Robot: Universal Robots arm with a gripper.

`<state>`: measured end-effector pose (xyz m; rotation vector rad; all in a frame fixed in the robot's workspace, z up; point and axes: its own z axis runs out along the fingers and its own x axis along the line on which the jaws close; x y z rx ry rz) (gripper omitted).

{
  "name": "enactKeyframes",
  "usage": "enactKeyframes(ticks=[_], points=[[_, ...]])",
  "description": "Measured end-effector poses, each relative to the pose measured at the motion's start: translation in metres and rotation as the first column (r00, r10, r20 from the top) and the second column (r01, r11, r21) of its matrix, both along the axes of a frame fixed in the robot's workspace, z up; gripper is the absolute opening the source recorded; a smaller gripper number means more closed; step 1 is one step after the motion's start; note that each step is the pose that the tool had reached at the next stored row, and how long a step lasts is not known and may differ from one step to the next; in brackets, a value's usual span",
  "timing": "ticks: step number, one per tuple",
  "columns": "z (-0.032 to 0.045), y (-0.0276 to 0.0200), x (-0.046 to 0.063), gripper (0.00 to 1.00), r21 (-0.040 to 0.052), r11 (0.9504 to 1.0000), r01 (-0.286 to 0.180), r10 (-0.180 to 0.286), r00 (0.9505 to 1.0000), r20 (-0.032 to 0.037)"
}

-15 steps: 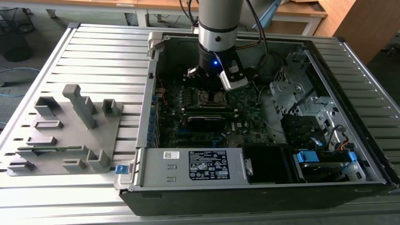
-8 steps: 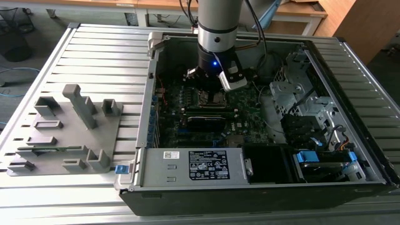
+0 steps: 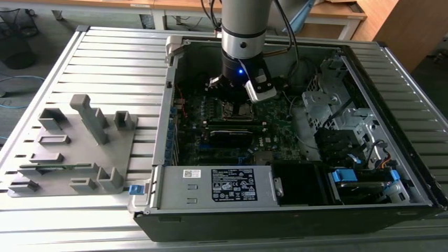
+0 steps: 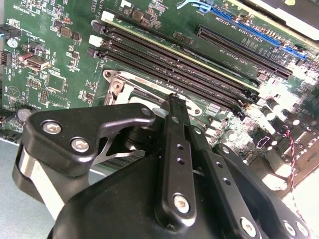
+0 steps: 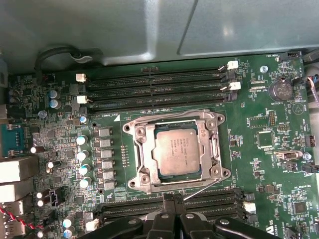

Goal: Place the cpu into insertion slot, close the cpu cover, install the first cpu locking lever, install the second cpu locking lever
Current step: 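Install the second cpu locking lever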

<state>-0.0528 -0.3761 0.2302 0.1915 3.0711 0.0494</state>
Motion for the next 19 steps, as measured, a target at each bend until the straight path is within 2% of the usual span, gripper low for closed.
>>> enactKeyframes(ticks=[19], points=[[-0.0027,0.0,-0.0032,0.11,0.0,1.0,0.0,0.0,1.0,0.0001]])
